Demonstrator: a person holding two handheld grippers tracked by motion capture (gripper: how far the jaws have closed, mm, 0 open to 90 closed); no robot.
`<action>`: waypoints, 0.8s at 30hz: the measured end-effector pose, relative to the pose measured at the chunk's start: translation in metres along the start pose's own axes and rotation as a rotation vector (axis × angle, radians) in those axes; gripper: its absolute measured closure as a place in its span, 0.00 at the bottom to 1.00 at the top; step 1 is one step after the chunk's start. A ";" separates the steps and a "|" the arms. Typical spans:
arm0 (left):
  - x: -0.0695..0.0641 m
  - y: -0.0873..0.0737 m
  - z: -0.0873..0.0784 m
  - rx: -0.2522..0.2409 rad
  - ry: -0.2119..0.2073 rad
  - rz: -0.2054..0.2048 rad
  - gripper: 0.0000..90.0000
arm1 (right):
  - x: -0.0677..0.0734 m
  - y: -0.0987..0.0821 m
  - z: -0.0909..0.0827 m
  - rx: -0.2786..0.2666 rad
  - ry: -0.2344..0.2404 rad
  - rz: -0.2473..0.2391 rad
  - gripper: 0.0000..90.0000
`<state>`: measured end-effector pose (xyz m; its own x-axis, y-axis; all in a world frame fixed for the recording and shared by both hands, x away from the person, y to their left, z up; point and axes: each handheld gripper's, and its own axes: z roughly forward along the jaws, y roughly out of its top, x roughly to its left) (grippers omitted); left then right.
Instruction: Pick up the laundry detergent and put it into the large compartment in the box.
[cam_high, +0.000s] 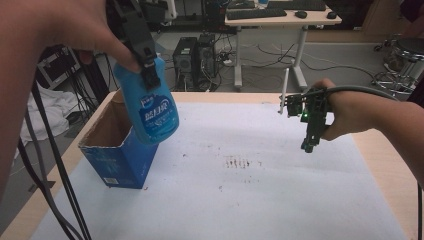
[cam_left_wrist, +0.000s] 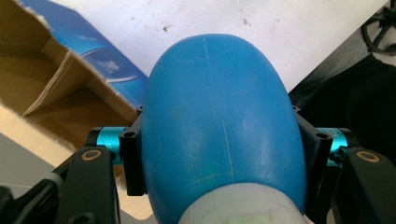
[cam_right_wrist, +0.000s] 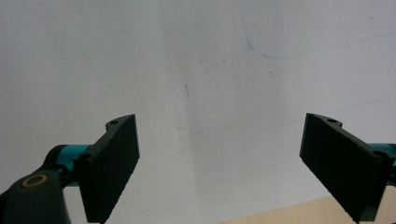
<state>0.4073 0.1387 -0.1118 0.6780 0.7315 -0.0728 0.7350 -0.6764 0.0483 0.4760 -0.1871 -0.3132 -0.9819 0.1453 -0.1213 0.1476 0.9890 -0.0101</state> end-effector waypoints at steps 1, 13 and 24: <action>0.003 -0.002 -0.002 -0.006 -0.002 -0.015 0.40 | -0.001 0.000 0.001 0.000 -0.001 -0.009 0.12; 0.044 -0.033 -0.015 -0.039 -0.007 -0.145 0.40 | 0.001 0.005 0.005 0.020 0.006 -0.003 0.12; 0.071 -0.053 -0.011 -0.015 0.044 -0.219 0.40 | 0.000 0.008 0.007 0.018 0.004 -0.006 0.12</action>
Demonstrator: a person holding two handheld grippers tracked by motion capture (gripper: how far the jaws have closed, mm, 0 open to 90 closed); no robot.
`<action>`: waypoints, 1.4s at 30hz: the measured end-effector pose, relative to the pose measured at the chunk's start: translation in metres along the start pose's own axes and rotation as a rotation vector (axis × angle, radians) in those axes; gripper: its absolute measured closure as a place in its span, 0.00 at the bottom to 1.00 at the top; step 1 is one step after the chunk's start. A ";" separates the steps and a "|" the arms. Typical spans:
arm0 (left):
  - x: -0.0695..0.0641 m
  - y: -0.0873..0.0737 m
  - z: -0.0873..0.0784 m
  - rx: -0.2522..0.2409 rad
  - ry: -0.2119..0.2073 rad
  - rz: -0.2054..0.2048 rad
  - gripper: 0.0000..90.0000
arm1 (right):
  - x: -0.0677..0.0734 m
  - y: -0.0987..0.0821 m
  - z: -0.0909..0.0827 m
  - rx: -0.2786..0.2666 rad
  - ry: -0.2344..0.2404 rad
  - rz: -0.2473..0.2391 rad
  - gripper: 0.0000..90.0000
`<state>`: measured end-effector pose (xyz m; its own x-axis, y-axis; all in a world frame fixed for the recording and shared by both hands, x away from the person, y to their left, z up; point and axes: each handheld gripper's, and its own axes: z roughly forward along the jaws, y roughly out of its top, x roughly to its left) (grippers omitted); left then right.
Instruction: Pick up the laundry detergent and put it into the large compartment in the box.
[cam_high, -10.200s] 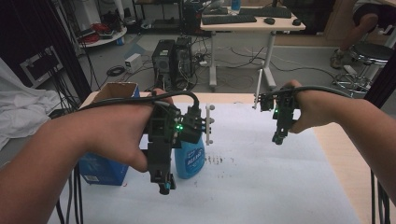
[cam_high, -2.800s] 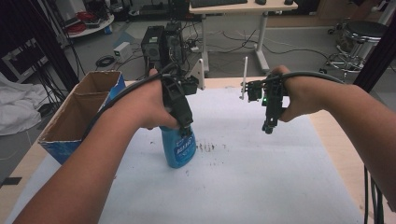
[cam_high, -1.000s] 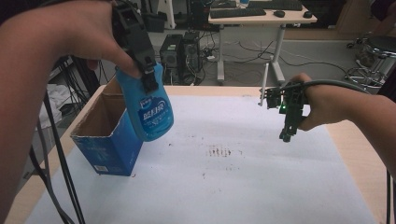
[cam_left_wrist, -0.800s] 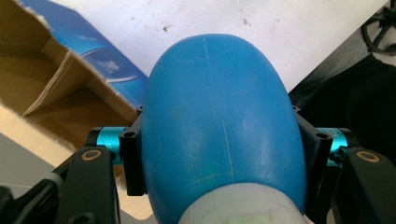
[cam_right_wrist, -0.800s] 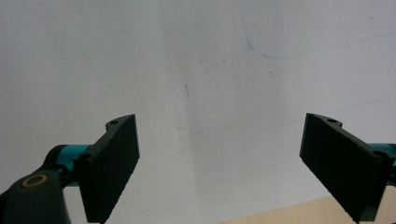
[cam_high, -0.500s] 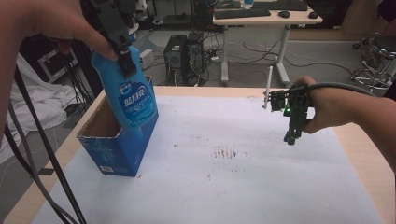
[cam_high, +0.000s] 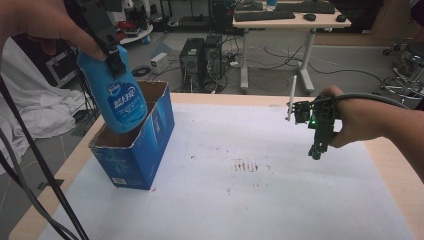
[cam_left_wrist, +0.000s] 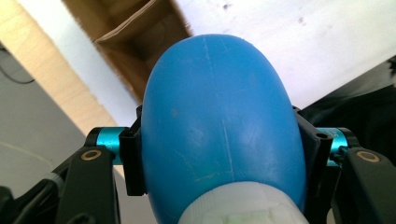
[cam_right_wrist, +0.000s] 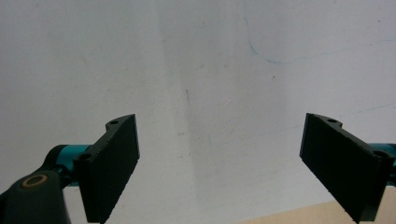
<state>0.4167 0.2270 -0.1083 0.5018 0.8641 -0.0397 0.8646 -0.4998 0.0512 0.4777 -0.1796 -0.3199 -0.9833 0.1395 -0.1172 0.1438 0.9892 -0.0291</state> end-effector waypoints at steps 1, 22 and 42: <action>0.001 0.000 0.002 0.002 0.007 0.006 0.40 | 0.000 0.000 0.000 0.001 0.001 0.002 0.12; 0.023 -0.003 0.063 0.028 0.002 0.041 0.40 | 0.002 0.005 -0.001 0.005 0.002 -0.003 0.12; 0.021 -0.004 0.146 0.067 -0.006 0.139 0.40 | 0.003 0.004 -0.002 0.004 -0.003 -0.009 0.12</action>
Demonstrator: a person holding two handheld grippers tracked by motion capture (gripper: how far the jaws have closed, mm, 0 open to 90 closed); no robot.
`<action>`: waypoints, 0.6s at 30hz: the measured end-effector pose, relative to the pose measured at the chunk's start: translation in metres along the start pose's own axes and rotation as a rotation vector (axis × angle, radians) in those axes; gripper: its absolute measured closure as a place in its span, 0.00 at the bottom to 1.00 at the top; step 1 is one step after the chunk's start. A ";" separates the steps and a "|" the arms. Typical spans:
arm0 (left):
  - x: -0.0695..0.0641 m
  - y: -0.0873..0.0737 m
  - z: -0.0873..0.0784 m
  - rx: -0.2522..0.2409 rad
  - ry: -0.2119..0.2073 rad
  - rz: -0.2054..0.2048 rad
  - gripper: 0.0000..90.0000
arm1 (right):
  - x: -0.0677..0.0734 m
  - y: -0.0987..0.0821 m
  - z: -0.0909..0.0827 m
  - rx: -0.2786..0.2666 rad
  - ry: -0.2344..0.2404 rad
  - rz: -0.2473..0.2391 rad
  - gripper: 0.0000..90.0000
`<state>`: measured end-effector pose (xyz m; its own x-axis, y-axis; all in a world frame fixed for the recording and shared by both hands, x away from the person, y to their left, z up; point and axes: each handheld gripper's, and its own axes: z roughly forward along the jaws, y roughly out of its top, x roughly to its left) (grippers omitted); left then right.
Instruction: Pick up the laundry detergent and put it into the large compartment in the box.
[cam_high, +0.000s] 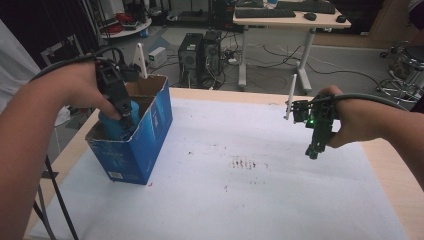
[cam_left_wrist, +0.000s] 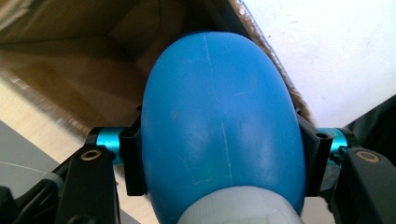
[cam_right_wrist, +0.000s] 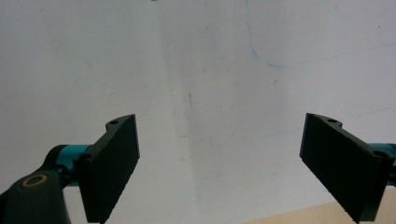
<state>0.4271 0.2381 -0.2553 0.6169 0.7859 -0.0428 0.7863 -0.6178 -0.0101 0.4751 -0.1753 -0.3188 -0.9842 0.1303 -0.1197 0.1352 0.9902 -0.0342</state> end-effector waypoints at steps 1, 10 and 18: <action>0.000 0.000 0.003 0.002 0.001 0.000 0.40 | 0.000 0.000 0.000 0.001 -0.001 0.001 0.12; 0.002 -0.001 0.016 0.010 0.016 0.039 0.40 | 0.001 -0.003 -0.002 0.005 -0.006 0.003 0.12; 0.006 -0.004 0.027 0.048 0.029 0.091 0.40 | 0.002 0.000 -0.002 0.002 -0.007 -0.004 0.12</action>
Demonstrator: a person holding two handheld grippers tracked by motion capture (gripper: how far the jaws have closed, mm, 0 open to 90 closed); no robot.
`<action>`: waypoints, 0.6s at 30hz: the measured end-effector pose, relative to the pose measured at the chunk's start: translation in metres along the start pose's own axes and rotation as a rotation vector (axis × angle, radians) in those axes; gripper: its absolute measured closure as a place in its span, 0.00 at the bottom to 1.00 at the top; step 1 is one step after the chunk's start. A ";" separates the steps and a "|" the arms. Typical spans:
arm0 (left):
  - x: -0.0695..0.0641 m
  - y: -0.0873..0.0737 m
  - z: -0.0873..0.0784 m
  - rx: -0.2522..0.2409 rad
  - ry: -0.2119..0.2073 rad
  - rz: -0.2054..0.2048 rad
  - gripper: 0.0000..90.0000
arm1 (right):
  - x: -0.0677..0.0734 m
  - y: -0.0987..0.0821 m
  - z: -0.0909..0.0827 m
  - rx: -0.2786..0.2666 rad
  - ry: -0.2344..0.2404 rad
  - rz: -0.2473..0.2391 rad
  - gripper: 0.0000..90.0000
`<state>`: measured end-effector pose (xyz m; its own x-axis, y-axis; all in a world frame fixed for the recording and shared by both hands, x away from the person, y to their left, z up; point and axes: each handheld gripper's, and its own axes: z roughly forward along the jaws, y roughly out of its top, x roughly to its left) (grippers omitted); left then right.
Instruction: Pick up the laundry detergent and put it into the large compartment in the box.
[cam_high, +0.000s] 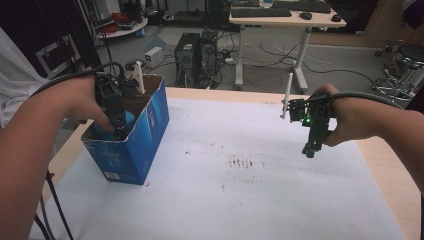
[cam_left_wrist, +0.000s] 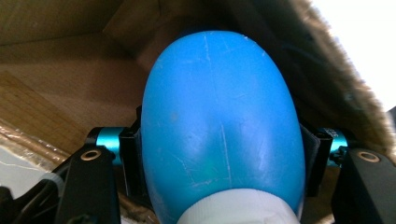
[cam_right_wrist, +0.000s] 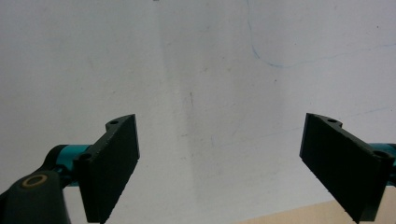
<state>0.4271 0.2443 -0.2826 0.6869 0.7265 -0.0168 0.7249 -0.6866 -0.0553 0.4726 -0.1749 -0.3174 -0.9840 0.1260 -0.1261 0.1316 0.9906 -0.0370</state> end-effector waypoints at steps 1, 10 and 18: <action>0.000 0.000 0.001 -0.002 0.001 0.002 0.40 | 0.000 0.000 0.000 0.004 0.000 0.001 0.12; 0.001 0.000 0.004 -0.037 -0.016 0.006 0.40 | -0.001 -0.001 0.001 0.003 0.003 0.007 0.12; 0.004 0.000 0.005 -0.031 -0.021 0.013 0.37 | -0.002 -0.002 0.001 0.005 0.002 0.007 0.12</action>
<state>0.4296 0.2467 -0.2874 0.6951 0.7179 -0.0384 0.7176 -0.6960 -0.0238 0.4741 -0.1770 -0.3181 -0.9833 0.1328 -0.1248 0.1388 0.9895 -0.0406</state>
